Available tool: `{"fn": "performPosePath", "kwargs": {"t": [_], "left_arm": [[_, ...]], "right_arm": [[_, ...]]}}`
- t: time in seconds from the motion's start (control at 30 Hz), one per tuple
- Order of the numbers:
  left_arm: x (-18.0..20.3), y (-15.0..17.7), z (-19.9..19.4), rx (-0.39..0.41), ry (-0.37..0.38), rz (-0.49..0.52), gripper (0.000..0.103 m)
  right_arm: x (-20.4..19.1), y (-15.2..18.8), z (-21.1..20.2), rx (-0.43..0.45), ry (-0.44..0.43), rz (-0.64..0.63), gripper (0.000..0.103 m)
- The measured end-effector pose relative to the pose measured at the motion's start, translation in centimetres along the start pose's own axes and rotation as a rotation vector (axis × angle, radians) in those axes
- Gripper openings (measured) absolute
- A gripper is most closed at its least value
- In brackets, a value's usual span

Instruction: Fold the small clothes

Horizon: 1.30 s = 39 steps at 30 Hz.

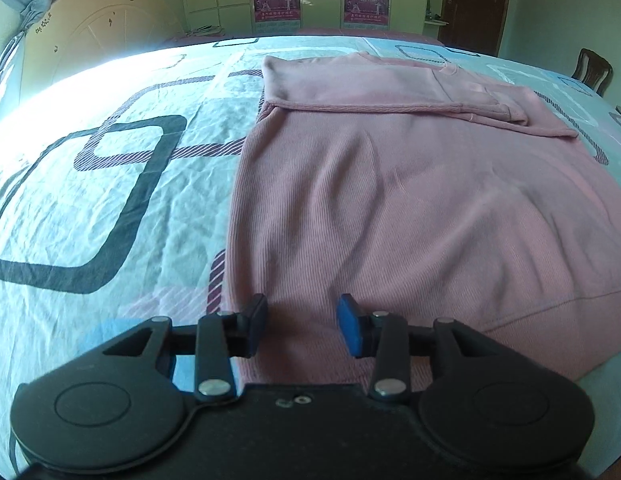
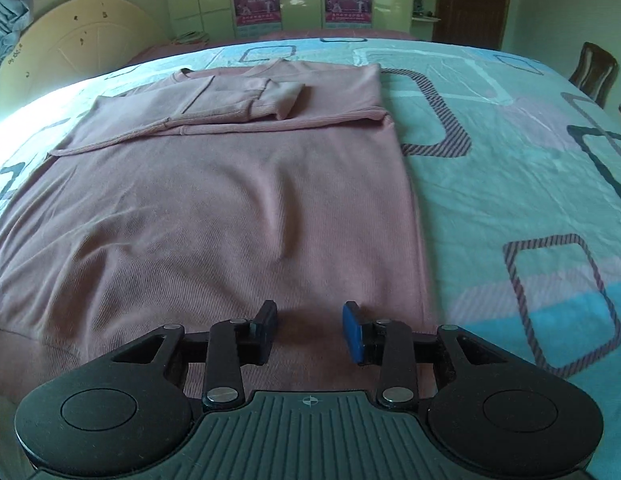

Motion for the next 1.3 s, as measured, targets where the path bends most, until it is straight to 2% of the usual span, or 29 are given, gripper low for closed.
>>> {"fn": "performPosePath", "kwargs": {"t": [0.17, 0.2, 0.23, 0.27, 0.37, 0.5, 0.7, 0.77, 0.83, 0.87, 0.9, 0.93, 0.97, 1.03, 1.3], "left_arm": [[-0.9, 0.8, -1.8, 0.014, 0.017, -0.015, 0.042], [-1.2, 1.0, -2.1, 0.014, 0.016, -0.021, 0.042], [-1.5, 1.4, -2.5, 0.015, 0.015, -0.031, 0.043], [-1.8, 1.6, -2.8, 0.016, 0.014, -0.042, 0.044], [-2.6, 2.4, -3.0, -0.004, 0.027, -0.083, 0.045], [-3.2, 3.2, -2.6, -0.043, 0.099, -0.16, 0.041], [-3.0, 3.4, -1.8, -0.088, 0.18, -0.193, 0.039], [-2.8, 3.3, -1.5, -0.095, 0.194, -0.183, 0.039], [-2.8, 3.2, -1.3, -0.1, 0.209, -0.187, 0.038], [-2.9, 3.1, -1.2, -0.103, 0.217, -0.194, 0.035], [-3.0, 3.0, -1.2, -0.104, 0.228, -0.204, 0.032], [-3.1, 2.9, -1.1, -0.105, 0.241, -0.222, 0.019], [-3.1, 2.8, -1.1, -0.102, 0.245, -0.235, 0.012], [-3.0, 2.6, -1.1, -0.096, 0.252, -0.243, 0.007], [-3.6, -0.7, -2.8, -0.011, 0.294, -0.288, 0.006]], "right_arm": [[0.3, 0.8, -2.8, 0.022, 0.017, 0.053, 0.038], [0.3, 1.0, -3.0, 0.023, 0.02, 0.063, 0.047], [0.3, 1.3, -3.4, 0.028, 0.028, 0.075, 0.06], [0.3, 1.5, -3.8, 0.036, 0.037, 0.079, 0.063], [0.6, 2.4, -4.5, 0.036, 0.058, 0.088, 0.064], [1.8, 3.6, -4.8, 0.013, 0.076, 0.155, 0.064], [2.8, 5.2, -4.9, -0.012, 0.078, 0.222, 0.063], [2.9, 5.3, -4.8, -0.018, 0.067, 0.234, 0.059], [3.0, 5.1, -4.6, -0.034, 0.041, 0.262, 0.033], [3.0, 5.0, -4.5, -0.039, 0.036, 0.275, 0.032], [3.0, 4.8, -4.5, -0.042, 0.029, 0.28, 0.026], [3.0, 4.7, -4.5, -0.046, 0.013, 0.287, 0.016], [3.0, 4.6, -4.6, -0.049, 0.001, 0.294, 0.015], [2.9, 4.2, -4.8, -0.046, -0.011, 0.284, 0.012], [3.1, 0.7, -6.9, 0.037, -0.113, 0.332, 0.012]]}}
Point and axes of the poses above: each gripper's, at about its wrist camera, not at the fingertips, and z roughly the way its jaws point, x to its right, y to its underside, the point moved 2 cm from there along z, roughly the way its jaws point, and after that the axes turned 5 degrees about x, right-handed, at the moved point
